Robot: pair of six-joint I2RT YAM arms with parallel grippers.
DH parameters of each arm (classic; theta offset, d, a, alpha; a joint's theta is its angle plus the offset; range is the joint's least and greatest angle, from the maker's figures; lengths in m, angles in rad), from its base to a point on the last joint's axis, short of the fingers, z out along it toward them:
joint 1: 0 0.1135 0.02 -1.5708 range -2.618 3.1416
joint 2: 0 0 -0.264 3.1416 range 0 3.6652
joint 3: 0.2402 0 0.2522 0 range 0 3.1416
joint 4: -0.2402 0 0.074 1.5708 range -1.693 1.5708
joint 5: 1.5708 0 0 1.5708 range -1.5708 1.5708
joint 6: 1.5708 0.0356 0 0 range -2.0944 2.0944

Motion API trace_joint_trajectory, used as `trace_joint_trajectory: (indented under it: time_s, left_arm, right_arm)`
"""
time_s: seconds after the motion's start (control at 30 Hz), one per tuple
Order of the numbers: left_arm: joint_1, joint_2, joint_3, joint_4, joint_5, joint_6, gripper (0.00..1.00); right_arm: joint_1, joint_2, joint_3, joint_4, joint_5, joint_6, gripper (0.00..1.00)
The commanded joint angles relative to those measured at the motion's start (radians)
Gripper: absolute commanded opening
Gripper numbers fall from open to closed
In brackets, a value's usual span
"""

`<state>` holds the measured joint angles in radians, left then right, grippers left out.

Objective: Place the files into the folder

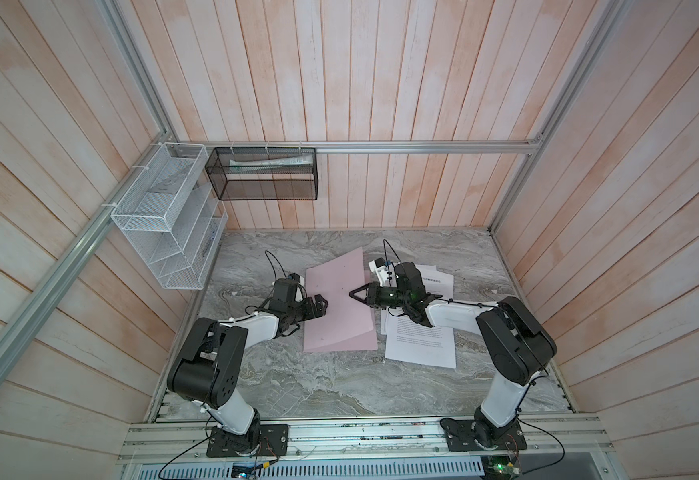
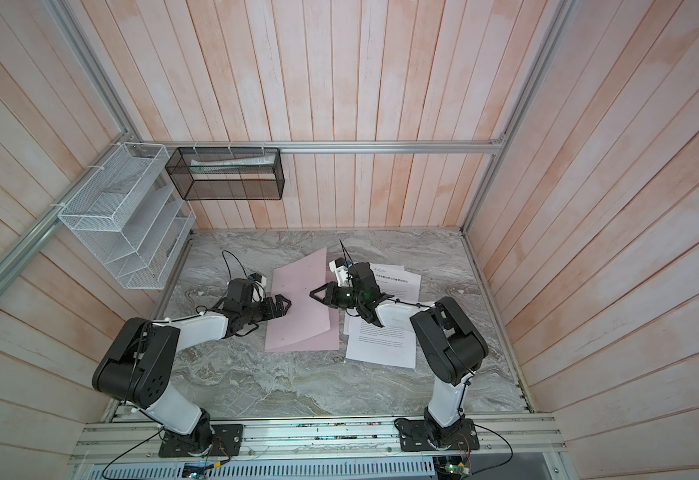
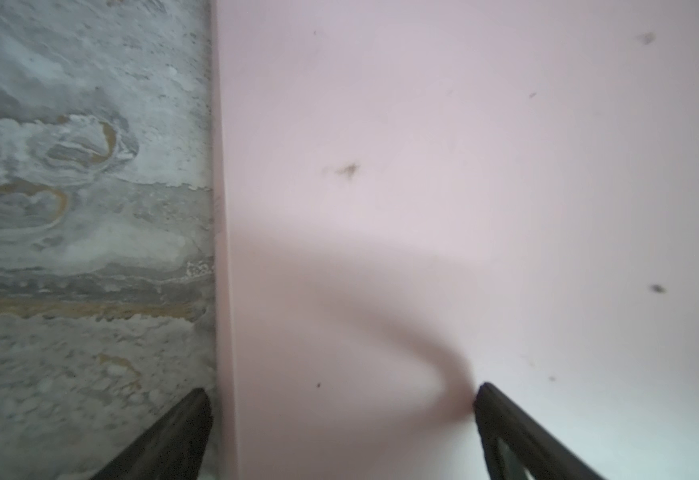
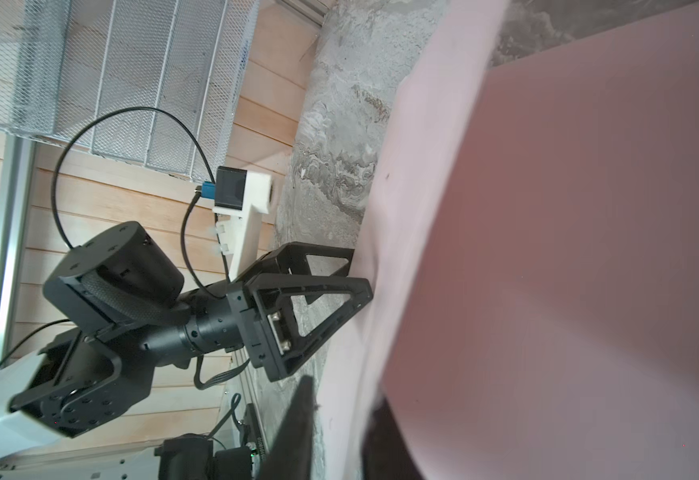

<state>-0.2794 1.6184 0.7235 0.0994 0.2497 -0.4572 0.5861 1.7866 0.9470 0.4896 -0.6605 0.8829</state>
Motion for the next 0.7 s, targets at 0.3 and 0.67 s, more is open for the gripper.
trace_joint_trajectory:
  time_s: [0.3,0.67]
  left_arm:
    - [-0.406,-0.557,-0.087,-0.244,-0.46,0.105,1.0]
    - [-1.019,-0.509,-0.022,-0.48,-1.053,0.013,1.0]
  right_arm:
    - [0.013,-0.061,0.004,-0.022,0.027,0.068,0.0]
    - [0.035,-0.11,-0.019,-0.029,0.084,0.156,0.0]
